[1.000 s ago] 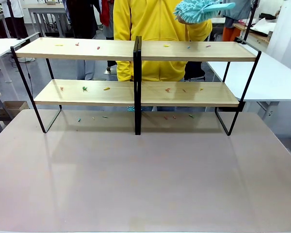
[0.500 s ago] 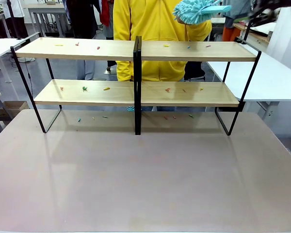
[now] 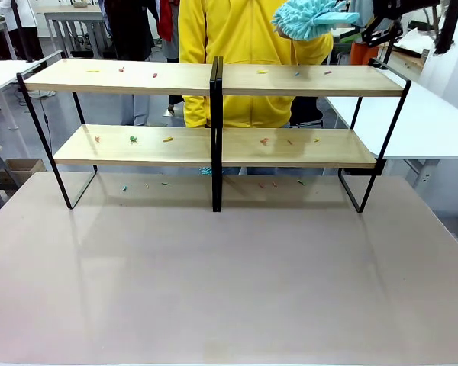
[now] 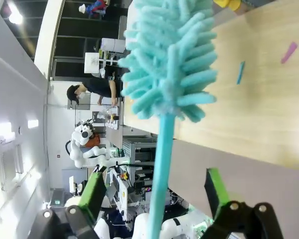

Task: Clean the shelves.
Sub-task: Pick up the Duster when the human hands it over.

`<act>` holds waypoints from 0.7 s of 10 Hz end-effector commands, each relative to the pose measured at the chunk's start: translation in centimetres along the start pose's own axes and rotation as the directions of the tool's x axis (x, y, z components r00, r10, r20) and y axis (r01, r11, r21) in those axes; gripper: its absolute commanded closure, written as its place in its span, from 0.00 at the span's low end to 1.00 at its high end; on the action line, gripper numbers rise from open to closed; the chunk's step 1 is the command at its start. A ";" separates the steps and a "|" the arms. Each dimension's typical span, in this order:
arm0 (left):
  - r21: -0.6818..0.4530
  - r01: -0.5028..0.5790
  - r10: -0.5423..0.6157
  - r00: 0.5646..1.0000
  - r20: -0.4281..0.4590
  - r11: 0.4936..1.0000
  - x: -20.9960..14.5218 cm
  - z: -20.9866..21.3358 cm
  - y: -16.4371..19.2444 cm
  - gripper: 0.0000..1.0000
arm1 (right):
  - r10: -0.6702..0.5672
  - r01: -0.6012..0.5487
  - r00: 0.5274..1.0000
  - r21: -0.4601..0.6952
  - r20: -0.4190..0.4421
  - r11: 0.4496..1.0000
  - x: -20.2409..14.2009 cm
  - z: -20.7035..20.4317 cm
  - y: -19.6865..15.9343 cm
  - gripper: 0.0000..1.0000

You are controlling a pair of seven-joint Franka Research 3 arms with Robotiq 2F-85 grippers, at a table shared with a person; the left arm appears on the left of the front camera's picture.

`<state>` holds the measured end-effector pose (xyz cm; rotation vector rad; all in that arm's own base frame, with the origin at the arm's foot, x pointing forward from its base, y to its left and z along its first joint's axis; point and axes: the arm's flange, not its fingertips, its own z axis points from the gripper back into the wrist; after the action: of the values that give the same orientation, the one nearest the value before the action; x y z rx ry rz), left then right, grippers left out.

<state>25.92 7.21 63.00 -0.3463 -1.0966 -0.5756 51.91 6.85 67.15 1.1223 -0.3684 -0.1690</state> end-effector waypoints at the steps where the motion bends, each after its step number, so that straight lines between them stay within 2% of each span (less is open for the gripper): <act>1: -0.001 0.001 -0.001 1.000 0.010 1.000 0.1 -0.1 0.0 0.00 | -0.020 0.020 0.999 0.001 -0.045 1.000 -0.3 0.3 0.1 0.00; 4: -0.001 0.001 -0.001 1.000 0.010 1.000 0.1 -0.1 0.0 0.00 | -0.007 0.007 0.998 -0.006 -0.069 1.000 -0.5 -0.1 0.4 0.03; 5: -0.001 0.001 -0.001 1.000 0.010 1.000 0.1 -0.1 0.0 0.00 | -0.009 0.010 0.996 0.008 -0.088 1.000 -0.5 -0.5 0.4 0.44; 6: -0.001 0.001 -0.001 1.000 0.010 1.000 0.1 -0.1 0.0 0.00 | -0.017 0.017 0.995 0.007 -0.103 1.000 -0.4 -0.9 0.3 0.54; 7: -0.001 0.001 -0.001 1.000 0.010 1.000 0.1 -0.1 0.0 0.00 | -0.017 0.018 0.994 0.010 -0.112 1.000 -0.3 -1.1 0.2 0.95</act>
<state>25.92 7.21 63.00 -0.3463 -1.0967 -0.5756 51.60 8.04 66.35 1.1297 -0.2798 -0.1176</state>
